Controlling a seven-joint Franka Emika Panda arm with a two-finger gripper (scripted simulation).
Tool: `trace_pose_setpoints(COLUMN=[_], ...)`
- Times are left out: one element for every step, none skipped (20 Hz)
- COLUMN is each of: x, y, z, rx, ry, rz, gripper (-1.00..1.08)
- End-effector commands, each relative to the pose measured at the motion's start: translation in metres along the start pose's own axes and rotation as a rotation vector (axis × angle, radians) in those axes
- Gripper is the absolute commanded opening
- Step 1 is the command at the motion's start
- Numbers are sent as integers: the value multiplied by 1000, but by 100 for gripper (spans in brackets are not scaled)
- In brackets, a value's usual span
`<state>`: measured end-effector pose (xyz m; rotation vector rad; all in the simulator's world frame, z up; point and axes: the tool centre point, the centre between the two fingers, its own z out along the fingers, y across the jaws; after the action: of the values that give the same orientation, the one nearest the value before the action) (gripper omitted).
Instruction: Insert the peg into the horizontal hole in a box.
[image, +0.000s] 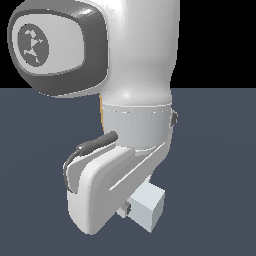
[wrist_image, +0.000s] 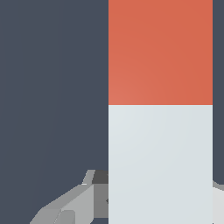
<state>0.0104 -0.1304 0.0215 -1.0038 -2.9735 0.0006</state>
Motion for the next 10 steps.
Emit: trace_pose_setpoints(x=[5,8,12,15,19,23,27,32,36,41], y=[4,5,7,9,11,13,16,19,22,25], z=[-2,-3,-3,-4,-5,-6,-6,-7,-8,-9], rx=[-1,-1,-1,-1,-1,-1,-2,-2,-2,-2], ry=[-2,-2,-2,-2,-2,-2,-2,-2,-2,-2], rz=[16,25,35,46,58,71,84,99,114,130], gripper=[-100,-100,-100,-100,-100,-100,-100,-100,-100,-100])
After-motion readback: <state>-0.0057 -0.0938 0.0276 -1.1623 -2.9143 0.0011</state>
